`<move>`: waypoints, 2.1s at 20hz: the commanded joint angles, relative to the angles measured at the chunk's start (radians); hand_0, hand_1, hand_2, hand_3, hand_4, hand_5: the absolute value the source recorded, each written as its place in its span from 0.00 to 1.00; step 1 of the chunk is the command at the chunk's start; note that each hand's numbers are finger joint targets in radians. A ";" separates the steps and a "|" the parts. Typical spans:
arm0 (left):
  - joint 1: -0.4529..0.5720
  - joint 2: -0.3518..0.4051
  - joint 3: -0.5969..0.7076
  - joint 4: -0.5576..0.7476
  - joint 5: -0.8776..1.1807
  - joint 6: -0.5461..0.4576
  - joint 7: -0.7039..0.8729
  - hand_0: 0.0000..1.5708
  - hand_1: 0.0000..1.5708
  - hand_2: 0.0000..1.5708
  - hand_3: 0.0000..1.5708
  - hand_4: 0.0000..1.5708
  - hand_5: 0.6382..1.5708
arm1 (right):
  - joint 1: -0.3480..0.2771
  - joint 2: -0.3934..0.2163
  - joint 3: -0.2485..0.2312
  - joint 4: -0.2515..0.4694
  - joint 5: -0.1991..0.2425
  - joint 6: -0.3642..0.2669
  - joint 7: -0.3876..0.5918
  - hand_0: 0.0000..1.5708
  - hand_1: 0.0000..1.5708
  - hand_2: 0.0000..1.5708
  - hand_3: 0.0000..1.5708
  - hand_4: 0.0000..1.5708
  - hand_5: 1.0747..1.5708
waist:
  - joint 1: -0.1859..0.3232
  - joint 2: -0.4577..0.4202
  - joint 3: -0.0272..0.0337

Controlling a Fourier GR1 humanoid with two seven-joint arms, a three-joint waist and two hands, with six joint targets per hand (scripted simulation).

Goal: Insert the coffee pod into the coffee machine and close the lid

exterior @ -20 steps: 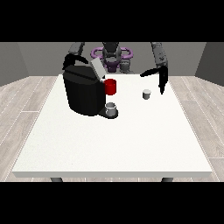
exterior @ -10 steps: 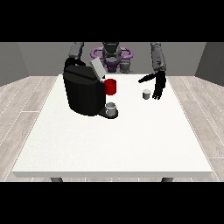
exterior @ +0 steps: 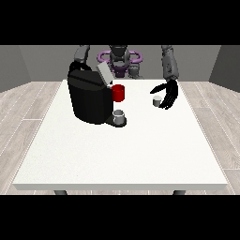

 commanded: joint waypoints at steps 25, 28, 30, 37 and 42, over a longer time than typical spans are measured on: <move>-0.150 0.027 -0.026 0.183 -0.228 0.189 -0.155 0.84 0.84 0.91 0.90 0.35 1.00 | -0.066 -0.010 -0.042 0.021 -0.049 0.009 0.022 0.00 0.00 0.00 0.00 0.27 1.00 | -0.011 0.015 -0.0002; -0.157 0.012 -0.042 0.126 -0.210 0.120 -0.217 0.94 0.94 0.94 0.90 0.40 1.00 | -0.005 0.017 -0.040 0.097 -0.060 -0.006 -0.054 0.00 0.00 0.00 0.00 0.27 1.00 | 0.016 -0.016 0.0002; -0.176 -0.014 -0.069 0.102 -0.222 0.067 -0.156 0.89 0.89 0.91 0.87 0.38 1.00 | -0.024 -0.023 -0.074 0.119 -0.068 0.015 0.031 0.00 0.00 0.00 0.00 0.28 1.00 | 0.024 -0.095 0.0004; -0.303 0.028 -0.055 0.059 -0.218 -0.032 -0.122 0.80 0.80 0.85 0.82 0.35 1.00 | -0.054 -0.015 -0.065 0.160 -0.061 0.024 -0.016 0.00 0.00 0.00 0.00 0.32 1.00 | 0.010 -0.084 0.0005; -0.372 0.031 -0.039 0.024 -0.206 -0.084 -0.107 0.80 0.80 0.85 0.82 0.35 1.00 | -0.074 -0.025 -0.093 0.204 -0.085 0.039 -0.094 0.00 0.00 0.00 0.00 0.31 1.00 | 0.010 -0.054 0.0006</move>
